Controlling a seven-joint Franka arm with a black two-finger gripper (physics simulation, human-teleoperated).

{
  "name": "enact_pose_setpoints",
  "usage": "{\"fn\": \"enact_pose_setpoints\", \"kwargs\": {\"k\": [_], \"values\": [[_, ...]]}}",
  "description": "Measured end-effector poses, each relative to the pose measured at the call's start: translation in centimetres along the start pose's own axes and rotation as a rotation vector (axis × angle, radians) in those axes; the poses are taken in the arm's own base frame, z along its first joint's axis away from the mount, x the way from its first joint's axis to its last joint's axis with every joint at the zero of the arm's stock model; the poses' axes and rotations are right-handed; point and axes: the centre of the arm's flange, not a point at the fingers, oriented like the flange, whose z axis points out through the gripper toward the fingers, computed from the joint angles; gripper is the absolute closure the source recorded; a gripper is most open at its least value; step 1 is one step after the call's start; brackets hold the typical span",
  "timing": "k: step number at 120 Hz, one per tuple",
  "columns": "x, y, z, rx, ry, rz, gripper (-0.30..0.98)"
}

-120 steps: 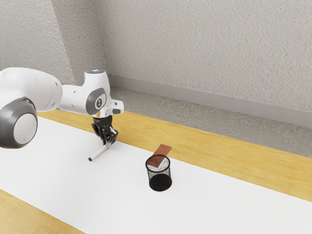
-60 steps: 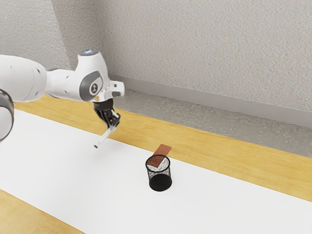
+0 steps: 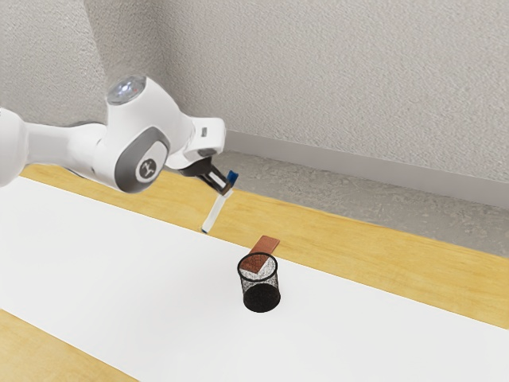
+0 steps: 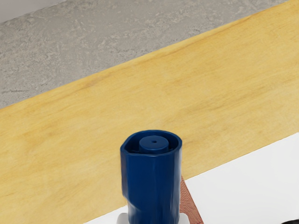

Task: Put the marker into the pen holder.

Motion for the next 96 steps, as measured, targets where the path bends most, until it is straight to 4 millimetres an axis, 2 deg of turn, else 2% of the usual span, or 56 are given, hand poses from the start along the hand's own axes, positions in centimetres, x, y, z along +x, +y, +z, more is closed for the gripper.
{"fn": "enact_pose_setpoints", "kwargs": {"k": [16, 31, 40, 49, 68, 96], "values": [[0.7, 4.0, 0.6, -0.033, 0.047, 0.046, 0.72], [1.1, 7.8, 2.0, -0.078, 0.065, 0.085, 0.72], [1.3, 9.3, 2.3, -0.094, 0.076, 0.100, 0.72], [1.3, 9.3, 2.7, -0.095, 0.082, 0.096, 0.72], [0.4, 7.5, 4.6, -0.092, 0.063, 0.062, 0.73], [0.0, 8.5, 6.4, -0.113, 0.046, 0.071, 0.73]]}}
